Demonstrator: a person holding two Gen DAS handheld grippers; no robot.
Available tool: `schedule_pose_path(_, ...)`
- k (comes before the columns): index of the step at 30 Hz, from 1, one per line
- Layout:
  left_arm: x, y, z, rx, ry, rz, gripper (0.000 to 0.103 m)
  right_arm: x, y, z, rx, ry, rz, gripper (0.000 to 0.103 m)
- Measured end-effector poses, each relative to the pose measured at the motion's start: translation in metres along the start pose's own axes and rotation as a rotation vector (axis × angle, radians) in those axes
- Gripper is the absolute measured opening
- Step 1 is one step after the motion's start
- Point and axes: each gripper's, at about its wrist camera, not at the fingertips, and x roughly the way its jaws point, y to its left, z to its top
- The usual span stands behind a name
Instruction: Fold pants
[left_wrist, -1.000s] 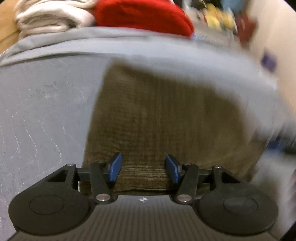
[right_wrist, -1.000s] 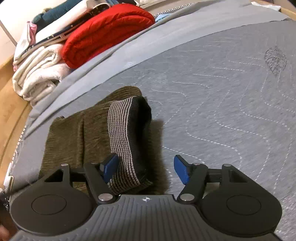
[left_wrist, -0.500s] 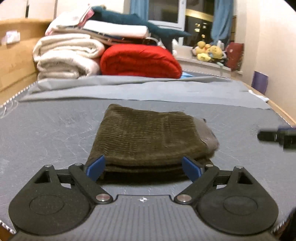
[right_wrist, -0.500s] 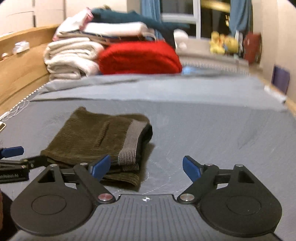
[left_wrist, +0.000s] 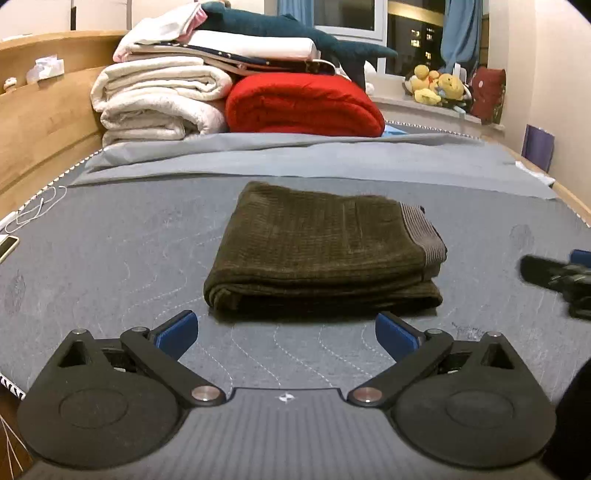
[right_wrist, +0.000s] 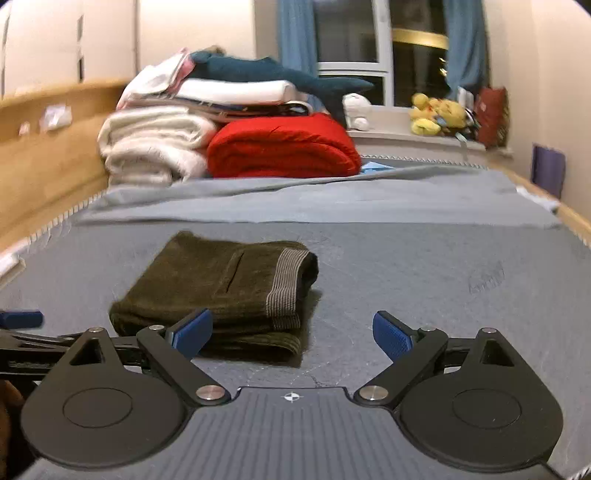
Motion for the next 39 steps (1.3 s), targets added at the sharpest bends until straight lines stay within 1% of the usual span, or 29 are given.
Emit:
schedule_pose_path(3,0.004,0.003,0.0,-0.014,-0.014,0.021,0.102,0.016,0.01,-0.006,-0.026,0.038,0.015,0.094)
schedule_pose_path(6,0.013,0.007,0.0,-0.062,0.004,0.039,0.102,0.024,0.018,-0.01,-0.077,0.043,0.023,0.094)
schedule_pose_path(9,0.022,0.003,0.002,-0.075,0.016,0.061,0.102,0.027,0.02,-0.018,-0.112,0.062,0.028,0.094)
schedule_pose_path(13,0.028,-0.008,0.001,-0.032,-0.003,0.07,0.102,0.025,0.012,-0.017,-0.088,0.061,0.034,0.094)
schedule_pose_path(15,0.031,-0.01,0.0,-0.017,0.003,0.068,0.102,0.026,0.007,-0.016,-0.062,0.065,0.029,0.094)
schedule_pose_path(20,0.035,-0.004,-0.001,-0.043,0.016,0.077,0.102,0.031,-0.003,-0.014,0.006,0.077,0.028,0.094)
schedule_pose_path(24,0.039,-0.003,-0.001,-0.048,0.033,0.078,0.102,0.033,0.0,-0.015,0.009,0.082,0.035,0.094)
schedule_pose_path(39,0.039,-0.003,-0.002,-0.061,0.035,0.075,0.102,0.036,0.002,-0.016,0.004,0.085,0.041,0.094)
